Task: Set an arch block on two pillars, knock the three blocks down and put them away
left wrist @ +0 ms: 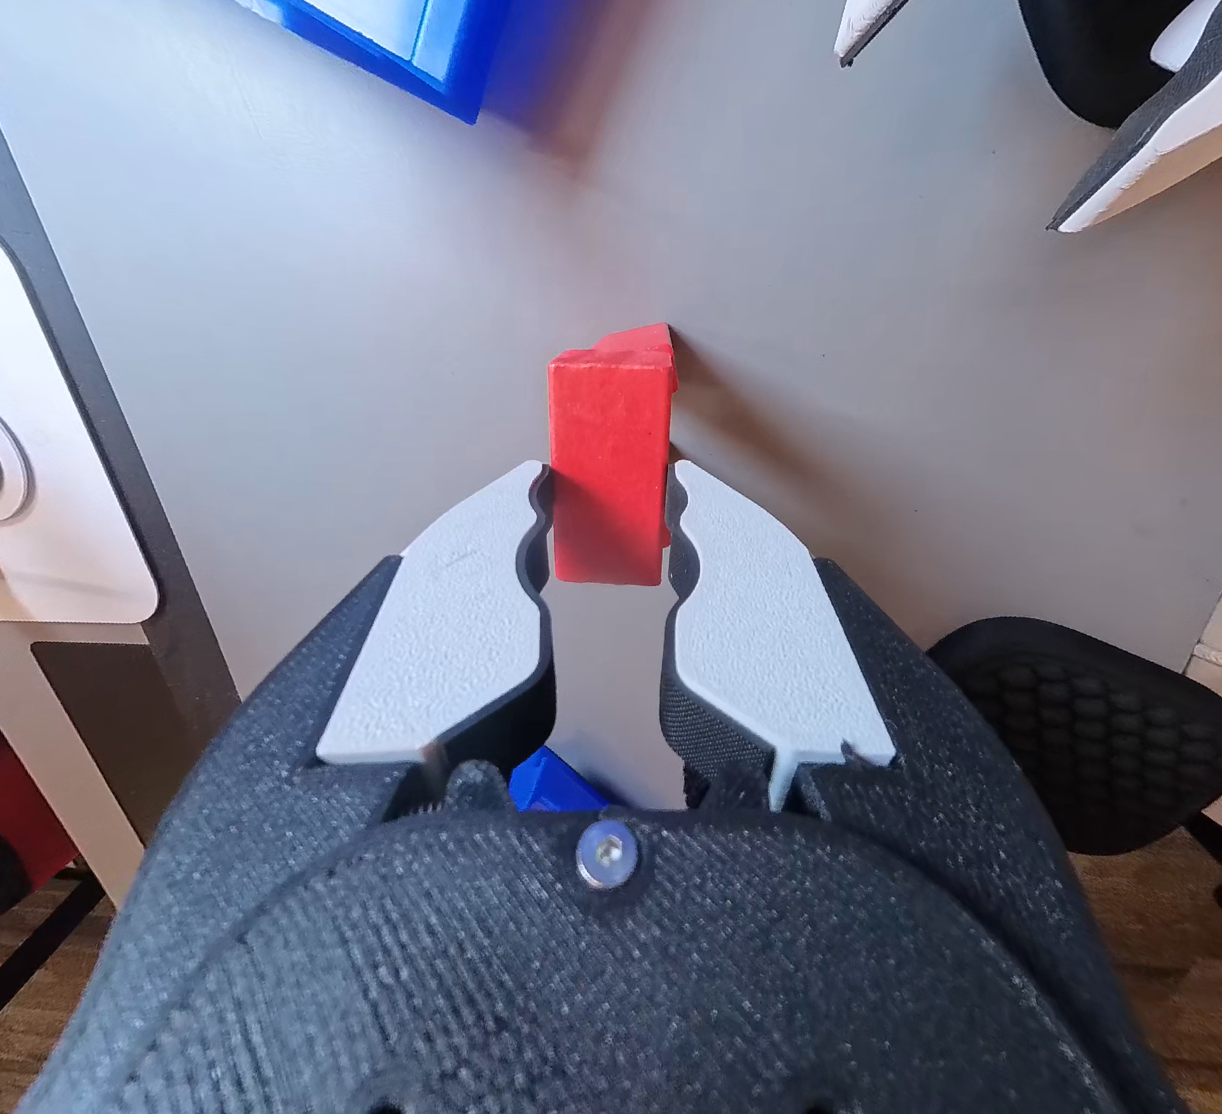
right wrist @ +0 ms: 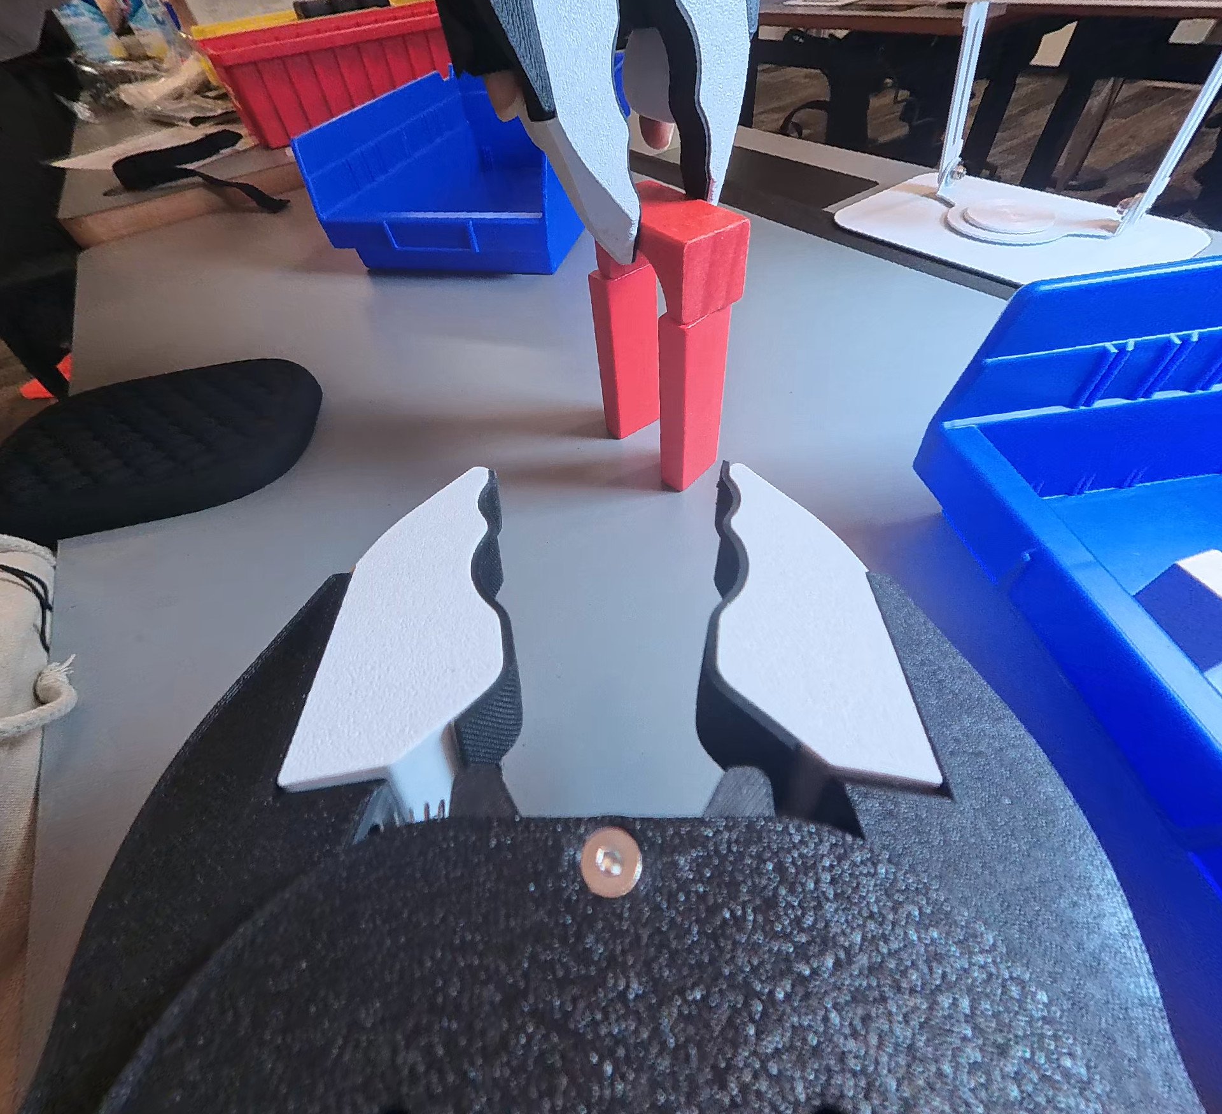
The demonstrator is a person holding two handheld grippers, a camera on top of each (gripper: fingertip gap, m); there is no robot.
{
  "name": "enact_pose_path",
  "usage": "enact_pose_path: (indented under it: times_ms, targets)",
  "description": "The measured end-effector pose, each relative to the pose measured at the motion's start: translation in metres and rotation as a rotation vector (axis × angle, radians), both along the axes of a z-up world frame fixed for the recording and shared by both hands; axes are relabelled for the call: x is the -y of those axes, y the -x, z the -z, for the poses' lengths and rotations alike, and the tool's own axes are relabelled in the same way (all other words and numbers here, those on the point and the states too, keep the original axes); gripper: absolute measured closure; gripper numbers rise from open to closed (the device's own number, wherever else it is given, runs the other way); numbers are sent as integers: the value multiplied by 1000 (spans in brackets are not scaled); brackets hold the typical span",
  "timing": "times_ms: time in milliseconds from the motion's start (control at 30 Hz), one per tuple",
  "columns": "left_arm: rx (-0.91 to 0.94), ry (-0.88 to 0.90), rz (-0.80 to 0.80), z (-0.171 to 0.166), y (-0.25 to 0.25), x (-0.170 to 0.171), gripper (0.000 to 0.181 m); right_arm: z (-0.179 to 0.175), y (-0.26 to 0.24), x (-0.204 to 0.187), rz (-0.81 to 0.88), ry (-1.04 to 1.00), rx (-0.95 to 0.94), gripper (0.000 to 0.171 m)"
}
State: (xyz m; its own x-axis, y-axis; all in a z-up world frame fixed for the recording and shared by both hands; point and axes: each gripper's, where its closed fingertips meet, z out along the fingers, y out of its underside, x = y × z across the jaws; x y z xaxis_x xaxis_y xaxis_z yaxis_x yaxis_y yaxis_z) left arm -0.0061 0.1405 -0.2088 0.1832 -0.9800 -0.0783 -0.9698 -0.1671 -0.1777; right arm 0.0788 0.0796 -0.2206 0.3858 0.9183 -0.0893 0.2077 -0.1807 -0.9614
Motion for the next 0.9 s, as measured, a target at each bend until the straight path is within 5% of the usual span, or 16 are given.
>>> enact_pose_path:
  times_ms: [400,900]
  targets:
    - [17,-23,-4,-12,0,-2,148,1,2,-5,-14,-19,15,109]
    - [148,-156,-89,-70,57,29,149,23,63,-65,-345,16,161,112]
